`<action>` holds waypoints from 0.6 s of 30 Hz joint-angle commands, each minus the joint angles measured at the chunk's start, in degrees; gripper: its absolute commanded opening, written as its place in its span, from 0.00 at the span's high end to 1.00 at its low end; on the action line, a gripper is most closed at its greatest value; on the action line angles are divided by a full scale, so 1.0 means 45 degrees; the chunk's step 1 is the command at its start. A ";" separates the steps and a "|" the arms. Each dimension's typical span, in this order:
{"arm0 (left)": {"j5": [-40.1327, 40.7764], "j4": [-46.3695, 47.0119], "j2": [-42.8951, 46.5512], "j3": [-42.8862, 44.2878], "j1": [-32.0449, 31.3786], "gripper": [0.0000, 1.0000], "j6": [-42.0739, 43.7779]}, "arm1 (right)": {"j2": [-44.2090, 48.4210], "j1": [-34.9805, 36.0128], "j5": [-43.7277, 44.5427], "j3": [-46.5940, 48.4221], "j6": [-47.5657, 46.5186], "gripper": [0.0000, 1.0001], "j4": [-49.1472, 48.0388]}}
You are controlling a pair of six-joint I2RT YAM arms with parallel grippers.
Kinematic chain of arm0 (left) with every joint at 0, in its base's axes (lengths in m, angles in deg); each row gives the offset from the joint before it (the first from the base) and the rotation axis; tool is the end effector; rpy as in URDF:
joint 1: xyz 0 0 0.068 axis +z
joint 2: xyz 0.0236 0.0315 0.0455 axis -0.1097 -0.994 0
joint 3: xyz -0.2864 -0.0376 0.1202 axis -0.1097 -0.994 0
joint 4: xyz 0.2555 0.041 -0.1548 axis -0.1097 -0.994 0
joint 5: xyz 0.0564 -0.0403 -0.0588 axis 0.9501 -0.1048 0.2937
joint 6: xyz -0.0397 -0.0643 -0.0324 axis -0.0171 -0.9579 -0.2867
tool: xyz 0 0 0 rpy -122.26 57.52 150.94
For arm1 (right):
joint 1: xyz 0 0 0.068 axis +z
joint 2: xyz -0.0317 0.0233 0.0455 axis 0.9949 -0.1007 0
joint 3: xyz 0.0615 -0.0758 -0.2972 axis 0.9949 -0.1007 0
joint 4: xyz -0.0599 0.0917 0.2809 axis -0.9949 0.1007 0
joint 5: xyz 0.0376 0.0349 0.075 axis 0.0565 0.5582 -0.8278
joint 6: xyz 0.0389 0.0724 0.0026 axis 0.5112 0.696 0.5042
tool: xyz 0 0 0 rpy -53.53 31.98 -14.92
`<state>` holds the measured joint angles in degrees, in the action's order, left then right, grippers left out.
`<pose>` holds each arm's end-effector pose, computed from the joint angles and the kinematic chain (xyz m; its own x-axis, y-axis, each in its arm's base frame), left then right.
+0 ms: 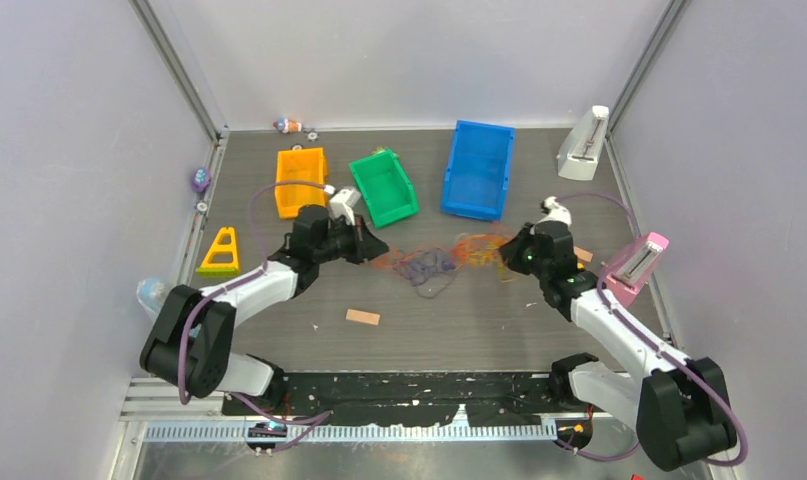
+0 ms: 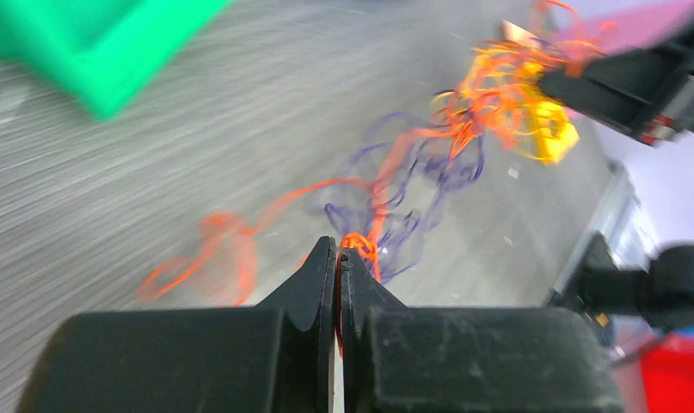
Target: Untangle the cables
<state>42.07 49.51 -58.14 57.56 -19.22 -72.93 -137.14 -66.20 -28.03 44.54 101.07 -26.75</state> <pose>0.2965 -0.1817 0.2028 -0.7043 -0.1279 -0.6982 0.5117 0.5903 -0.6243 0.2551 0.0856 0.2041 -0.6031 0.3660 -0.7087 -0.0178 0.8821 0.4707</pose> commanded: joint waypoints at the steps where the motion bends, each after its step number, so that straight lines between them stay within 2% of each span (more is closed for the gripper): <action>1: 0.2586 -0.1278 0.1034 -0.0480 0.0729 1.00 0.0228 | 0.1072 -0.0655 0.4363 -0.0117 -0.0157 0.91 0.2134; 2: 0.2834 -0.1406 0.1297 -0.0527 0.0729 1.00 0.0314 | 0.1146 -0.0660 0.4457 0.0035 -0.0190 0.91 0.2306; 3: 0.2987 -0.1480 0.1528 -0.0592 0.0729 1.00 0.0420 | 0.1295 -0.0664 0.4430 0.0109 -0.0260 0.82 0.2518; 4: 0.2985 -0.1514 0.1696 -0.0578 0.0729 1.00 0.0598 | 0.1355 -0.0665 0.4178 0.0184 -0.0572 0.67 0.2499; 5: 0.2804 -0.1631 0.1731 -0.0471 0.0715 1.00 0.0741 | 0.1440 -0.0665 0.2978 0.0164 -0.1187 0.35 0.2112; 6: 0.2520 -0.1932 0.1663 -0.0243 0.0701 1.00 0.0882 | 0.1438 -0.0675 0.2261 0.0159 -0.1442 0.22 0.1905; 7: 0.2206 -0.2198 0.1520 0.0008 0.0655 1.00 0.1026 | 0.1377 -0.0670 0.0912 0.0172 -0.1751 0.19 0.1598; 9: 0.1770 -0.2606 0.1192 0.0446 0.0440 1.00 0.1306 | 0.1187 -0.0675 -0.0201 0.0279 -0.1885 0.16 0.1458; 12: 0.1695 -0.2980 0.1030 0.0776 0.0037 1.00 0.1495 | 0.0855 -0.0660 -0.0305 0.0481 -0.2027 0.15 0.1580; 13: 0.1685 -0.3013 0.1035 0.0838 -0.0147 0.97 0.1566 | 0.0621 -0.0664 -0.0396 0.0609 -0.2234 0.15 0.1570; 14: 0.1770 -0.3190 0.1058 0.0904 -0.0301 0.92 0.1619 | 0.0285 -0.0664 -0.0690 0.0699 -0.2452 0.15 0.1563; 15: 0.1965 -0.3376 0.1085 0.0974 -0.0459 0.81 0.1692 | 0.0089 -0.0670 -0.0905 0.0913 -0.2553 0.16 0.1581; 16: 0.2068 -0.3553 0.1084 0.1070 -0.0596 0.66 0.1821 | -0.0371 -0.0667 -0.1120 0.1065 -0.2732 0.17 0.1722; 18: 0.2448 -0.4021 0.1022 0.1314 -0.0950 0.47 0.2049 | -0.1105 -0.0604 -0.1302 0.1618 -0.2965 0.22 0.1947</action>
<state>51.23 35.30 -53.29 60.08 -21.12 -66.49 -137.40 -69.30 -29.32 46.33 91.49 -17.83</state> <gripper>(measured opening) 0.348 0.812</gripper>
